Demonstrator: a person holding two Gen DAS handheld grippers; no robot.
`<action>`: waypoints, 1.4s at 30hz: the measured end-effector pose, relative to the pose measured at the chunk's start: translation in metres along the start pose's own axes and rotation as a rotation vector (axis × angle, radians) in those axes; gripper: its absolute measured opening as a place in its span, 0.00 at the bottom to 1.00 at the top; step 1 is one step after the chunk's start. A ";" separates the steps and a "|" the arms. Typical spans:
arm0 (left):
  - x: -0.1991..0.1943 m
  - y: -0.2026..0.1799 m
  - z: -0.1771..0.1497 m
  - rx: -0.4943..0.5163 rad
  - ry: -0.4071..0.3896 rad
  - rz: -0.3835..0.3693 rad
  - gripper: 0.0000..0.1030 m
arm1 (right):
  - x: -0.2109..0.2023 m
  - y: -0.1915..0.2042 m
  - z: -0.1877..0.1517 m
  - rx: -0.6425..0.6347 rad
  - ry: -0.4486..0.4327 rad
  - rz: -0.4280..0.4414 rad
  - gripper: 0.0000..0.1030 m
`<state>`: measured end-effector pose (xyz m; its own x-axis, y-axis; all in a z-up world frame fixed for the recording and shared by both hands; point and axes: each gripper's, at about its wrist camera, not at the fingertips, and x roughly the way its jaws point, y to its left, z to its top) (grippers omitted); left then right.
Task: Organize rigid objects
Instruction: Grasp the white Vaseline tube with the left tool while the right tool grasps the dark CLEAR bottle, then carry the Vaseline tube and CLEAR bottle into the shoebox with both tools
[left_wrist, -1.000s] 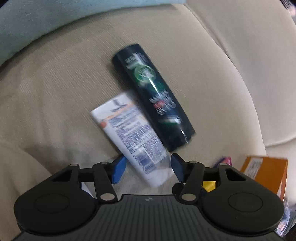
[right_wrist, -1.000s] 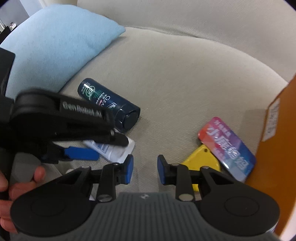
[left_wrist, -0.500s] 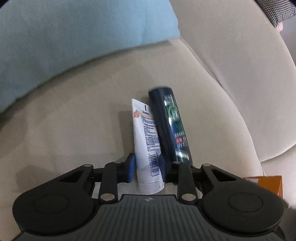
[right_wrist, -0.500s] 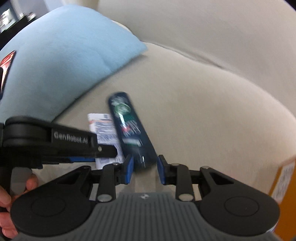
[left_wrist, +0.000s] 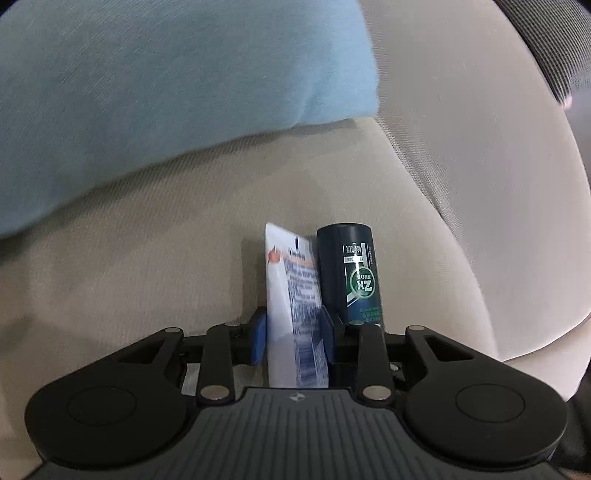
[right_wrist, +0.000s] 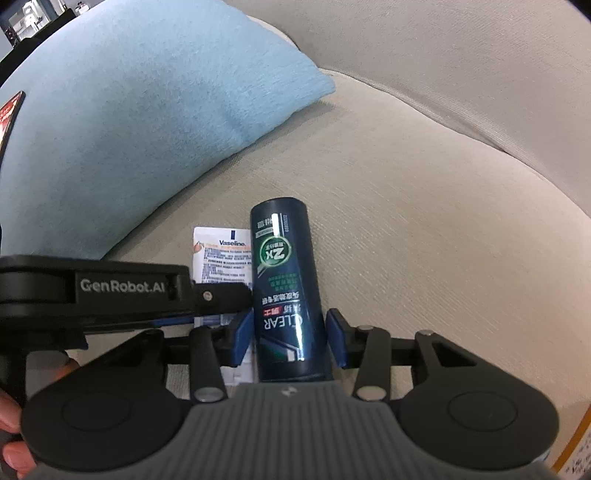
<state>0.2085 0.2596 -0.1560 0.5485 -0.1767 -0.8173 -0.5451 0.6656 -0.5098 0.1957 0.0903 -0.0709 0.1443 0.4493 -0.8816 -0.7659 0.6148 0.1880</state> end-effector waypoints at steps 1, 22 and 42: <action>0.000 -0.002 -0.001 0.022 -0.009 0.015 0.33 | 0.002 0.000 0.002 0.002 0.001 -0.001 0.43; -0.011 -0.013 -0.027 0.118 0.072 0.000 0.22 | -0.027 -0.009 -0.064 0.181 0.091 -0.089 0.39; -0.086 -0.062 -0.080 0.309 0.034 -0.132 0.20 | -0.105 -0.033 -0.093 0.277 -0.101 -0.032 0.36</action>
<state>0.1441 0.1755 -0.0754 0.5774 -0.2965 -0.7607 -0.2498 0.8229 -0.5104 0.1475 -0.0379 -0.0246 0.2374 0.4805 -0.8443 -0.5615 0.7771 0.2843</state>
